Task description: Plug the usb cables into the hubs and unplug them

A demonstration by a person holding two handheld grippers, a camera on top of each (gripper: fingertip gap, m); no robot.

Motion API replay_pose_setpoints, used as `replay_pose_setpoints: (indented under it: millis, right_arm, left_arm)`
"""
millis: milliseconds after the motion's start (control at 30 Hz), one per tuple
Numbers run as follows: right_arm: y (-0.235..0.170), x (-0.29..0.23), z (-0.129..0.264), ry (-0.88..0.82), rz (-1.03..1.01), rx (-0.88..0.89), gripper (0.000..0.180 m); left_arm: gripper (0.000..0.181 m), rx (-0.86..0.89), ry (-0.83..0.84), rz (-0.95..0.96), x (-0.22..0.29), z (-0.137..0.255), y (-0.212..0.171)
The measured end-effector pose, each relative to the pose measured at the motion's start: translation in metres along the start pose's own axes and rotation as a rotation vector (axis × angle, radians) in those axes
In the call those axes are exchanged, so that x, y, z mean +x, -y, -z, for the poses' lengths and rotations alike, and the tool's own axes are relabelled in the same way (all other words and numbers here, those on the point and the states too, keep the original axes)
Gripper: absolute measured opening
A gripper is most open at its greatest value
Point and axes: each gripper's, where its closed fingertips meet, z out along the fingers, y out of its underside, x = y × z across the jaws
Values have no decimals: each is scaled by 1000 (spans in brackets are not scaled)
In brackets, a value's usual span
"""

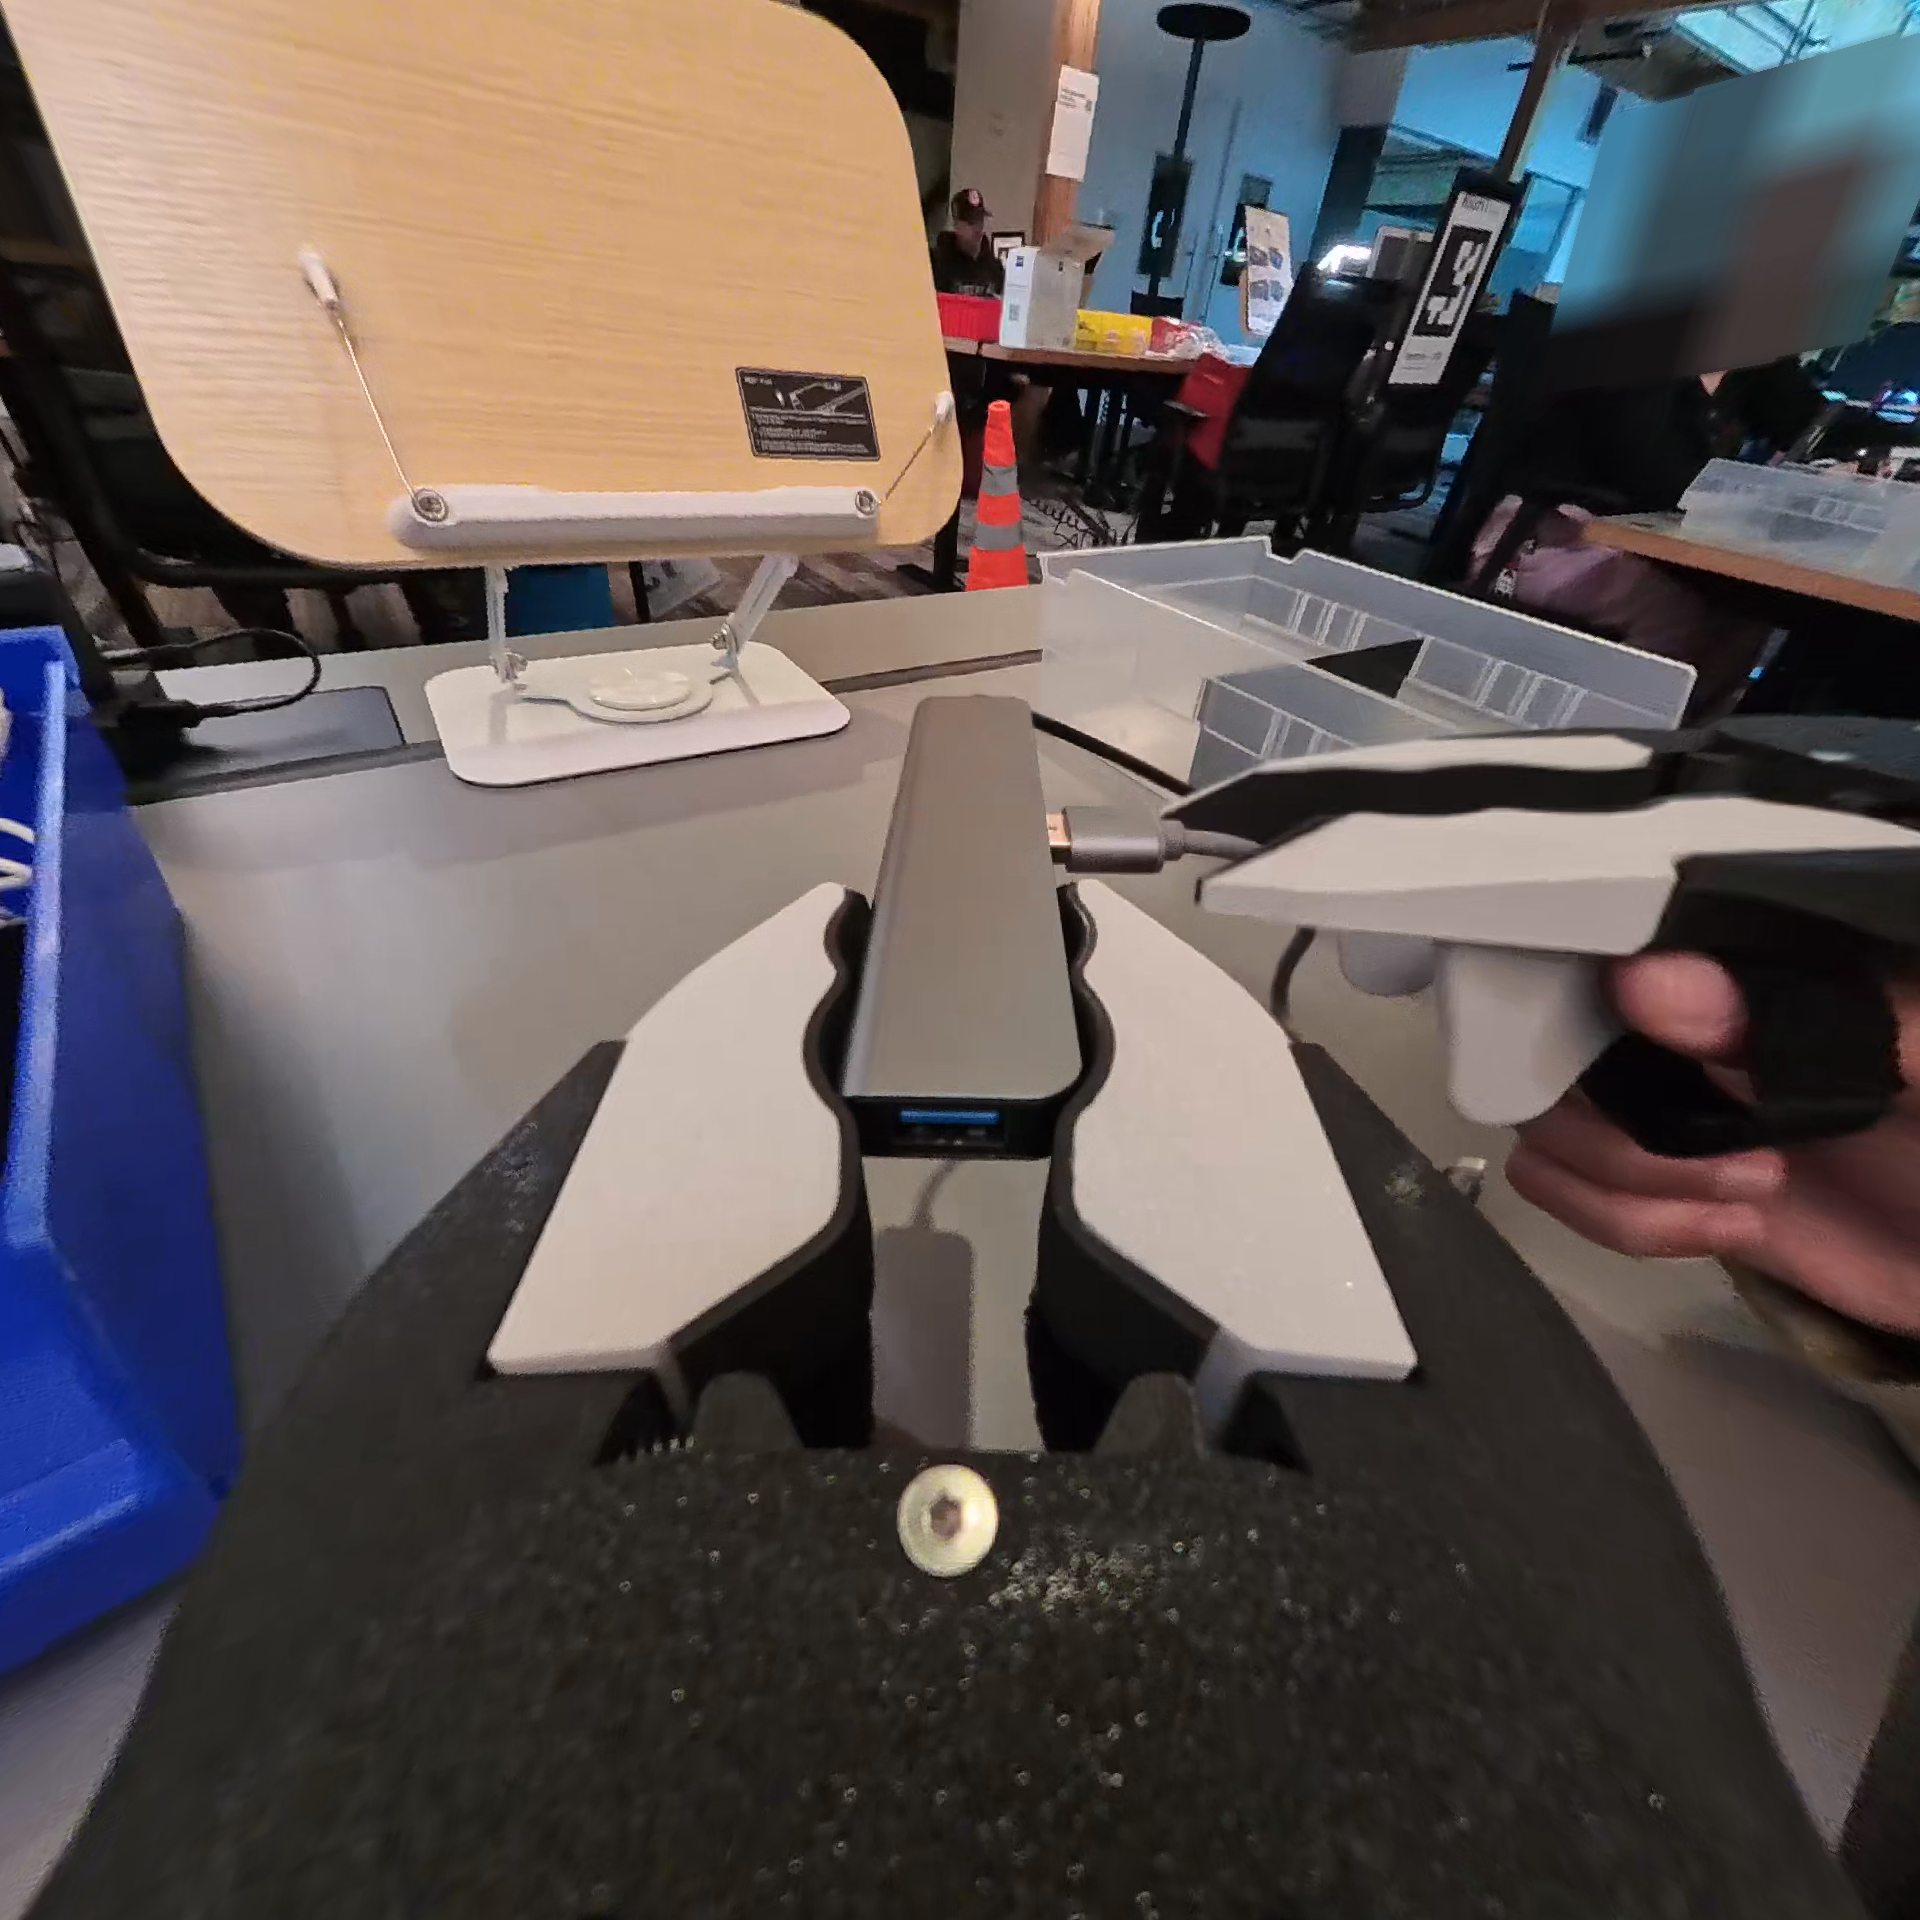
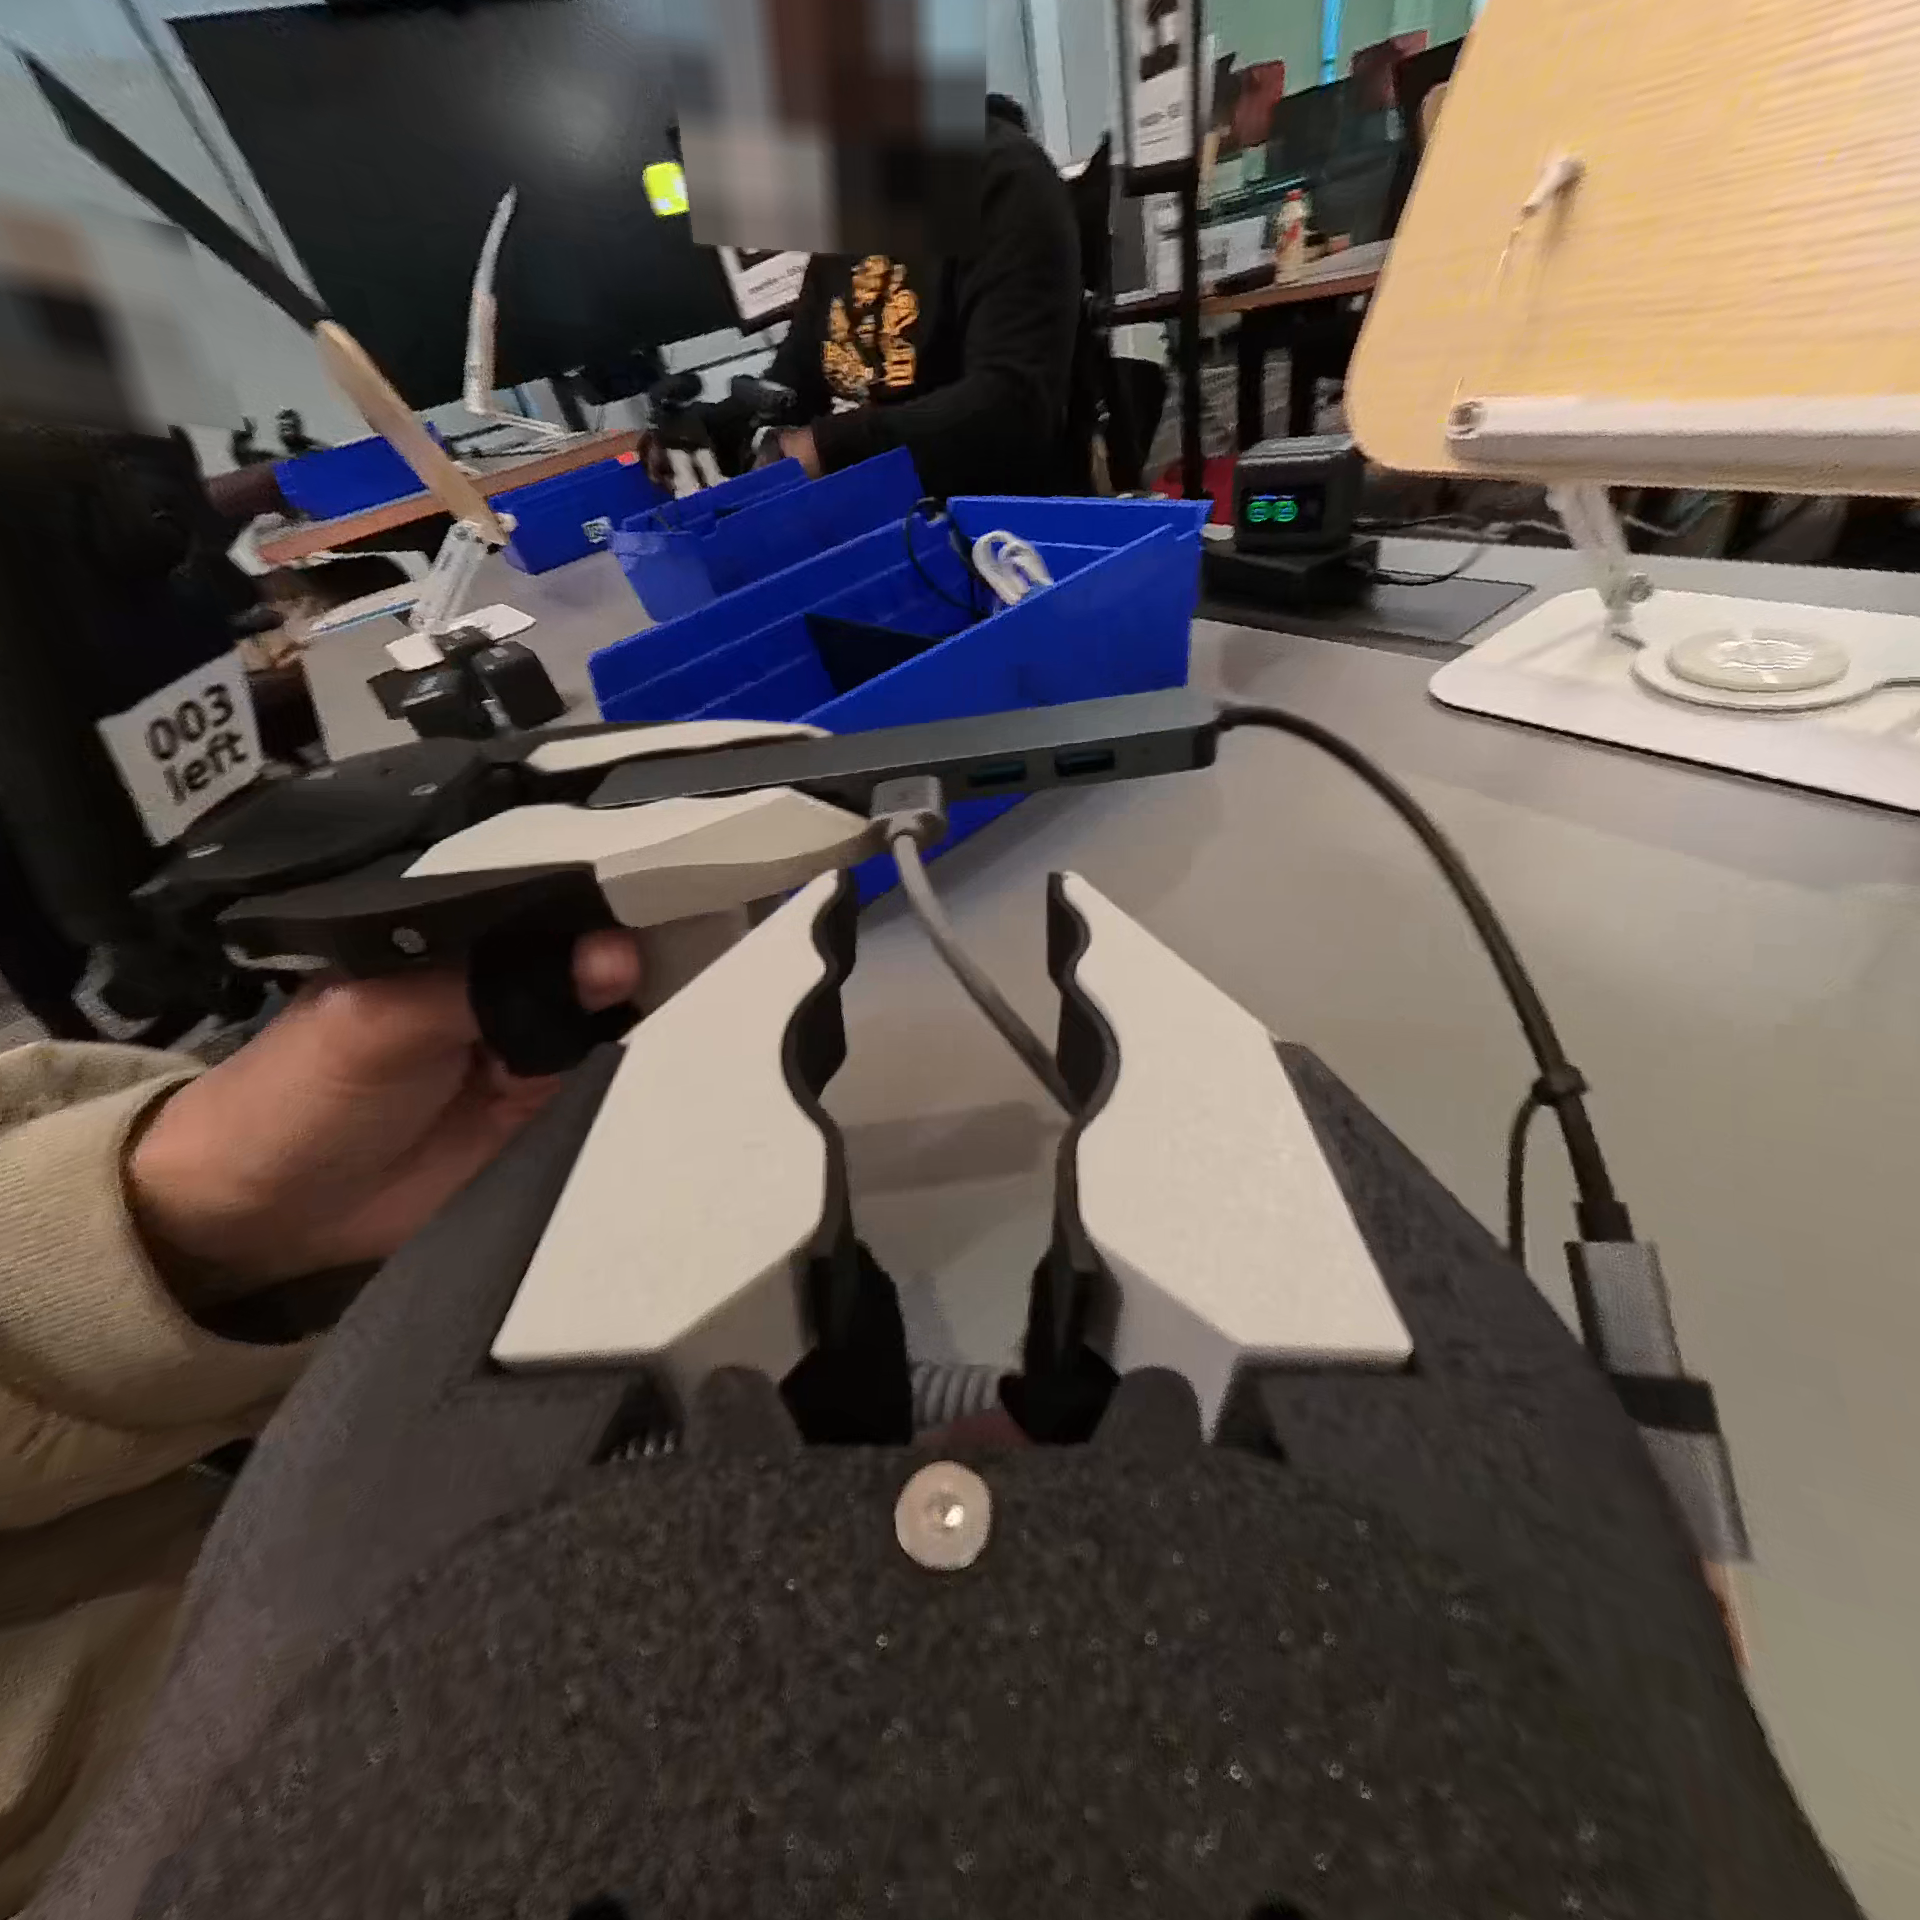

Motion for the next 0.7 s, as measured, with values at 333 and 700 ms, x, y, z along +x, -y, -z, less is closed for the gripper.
replay_pose_setpoints:
  millis: [333,700]
  right_arm:
    - [-3,-2,-6,-54,88,33,30]
    - [-14,0,-15,-134,107,10,15]
  left_arm:
    - [36,-5,-94,53,6,-1,-8]
    - [36,-74,-61,-29,-1,-7,-19]
